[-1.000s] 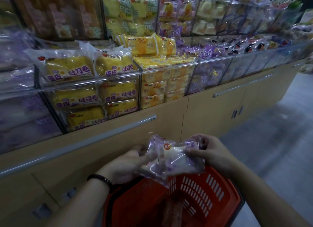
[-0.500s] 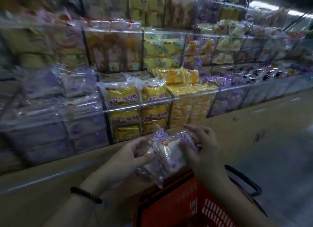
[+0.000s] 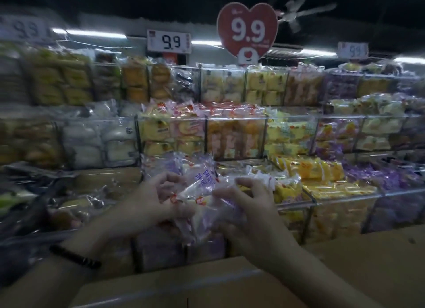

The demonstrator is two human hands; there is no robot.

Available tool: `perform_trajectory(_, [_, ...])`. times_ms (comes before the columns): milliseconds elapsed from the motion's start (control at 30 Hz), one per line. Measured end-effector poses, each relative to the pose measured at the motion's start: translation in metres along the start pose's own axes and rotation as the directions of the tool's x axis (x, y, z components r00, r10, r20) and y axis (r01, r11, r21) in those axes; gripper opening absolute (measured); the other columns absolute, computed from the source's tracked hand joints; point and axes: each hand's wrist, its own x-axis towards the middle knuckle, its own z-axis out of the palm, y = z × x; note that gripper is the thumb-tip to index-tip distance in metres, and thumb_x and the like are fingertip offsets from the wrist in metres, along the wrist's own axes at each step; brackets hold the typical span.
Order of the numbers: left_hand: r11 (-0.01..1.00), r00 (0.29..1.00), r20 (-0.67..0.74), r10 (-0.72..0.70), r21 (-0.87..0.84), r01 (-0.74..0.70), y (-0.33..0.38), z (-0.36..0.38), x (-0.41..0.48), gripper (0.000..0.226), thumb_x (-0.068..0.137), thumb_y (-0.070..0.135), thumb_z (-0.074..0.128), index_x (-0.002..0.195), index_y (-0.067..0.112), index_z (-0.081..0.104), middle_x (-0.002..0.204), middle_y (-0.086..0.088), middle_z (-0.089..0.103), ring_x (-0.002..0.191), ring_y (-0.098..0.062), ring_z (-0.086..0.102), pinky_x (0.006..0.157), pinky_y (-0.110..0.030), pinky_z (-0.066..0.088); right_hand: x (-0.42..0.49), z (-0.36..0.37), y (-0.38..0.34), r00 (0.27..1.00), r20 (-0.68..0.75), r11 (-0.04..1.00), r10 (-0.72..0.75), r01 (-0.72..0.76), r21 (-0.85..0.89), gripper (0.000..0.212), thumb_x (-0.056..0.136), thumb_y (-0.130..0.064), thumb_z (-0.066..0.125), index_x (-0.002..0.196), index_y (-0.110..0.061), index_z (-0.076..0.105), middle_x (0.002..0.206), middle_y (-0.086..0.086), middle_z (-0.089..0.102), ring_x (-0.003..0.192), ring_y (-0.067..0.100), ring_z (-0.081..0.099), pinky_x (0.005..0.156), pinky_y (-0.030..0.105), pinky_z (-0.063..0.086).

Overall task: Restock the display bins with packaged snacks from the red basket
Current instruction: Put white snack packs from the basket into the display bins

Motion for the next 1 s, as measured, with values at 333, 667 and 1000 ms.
perform_trajectory(333, [0.96, 0.958, -0.27, 0.091, 0.28, -0.013, -0.029, -0.097, 0.089, 0.036, 0.084, 0.008, 0.087, 0.11, 0.03, 0.076, 0.09, -0.006, 0.08, 0.073, -0.014, 0.075, 0.061, -0.033, 0.063, 0.083, 0.045, 0.001, 0.982, 0.06, 0.982, 0.182, -0.178, -0.062, 0.038, 0.094, -0.025, 0.074, 0.119, -0.047, 0.055, 0.136, -0.019, 0.027, 0.116, 0.006, 0.044, 0.077, 0.012, 0.044])
perform_trajectory(667, [0.774, 0.805, -0.461, 0.373, 0.634, 0.004, -0.11, -0.071, 0.125, 0.039, 0.086, 0.02, 0.077, 0.118, 0.04, 0.068, 0.136, 0.002, 0.038, 0.13, -0.027, 0.046, 0.113, -0.046, 0.045, 0.12, 0.086, 0.025, 0.972, 0.022, 0.89, 0.233, -0.204, -0.407, 0.041, 0.092, -0.025, 0.066, 0.128, -0.036, 0.049, 0.136, -0.006, 0.047, 0.122, 0.019, 0.051, 0.113, 0.041, 0.041])
perform_trajectory(1000, [0.43, 0.904, -0.135, 0.406, 0.901, -0.059, -0.095, -0.058, 0.114, 0.066, 0.081, 0.052, 0.07, 0.142, 0.042, 0.047, 0.147, 0.021, 0.045, 0.145, -0.011, 0.034, 0.121, -0.047, 0.023, 0.133, 0.105, 0.028, 0.948, 0.139, 0.751, 0.286, -0.132, -0.646, 0.07, 0.094, -0.024, 0.064, 0.152, -0.037, 0.028, 0.162, 0.015, 0.026, 0.145, 0.038, 0.03, 0.117, 0.053, 0.027])
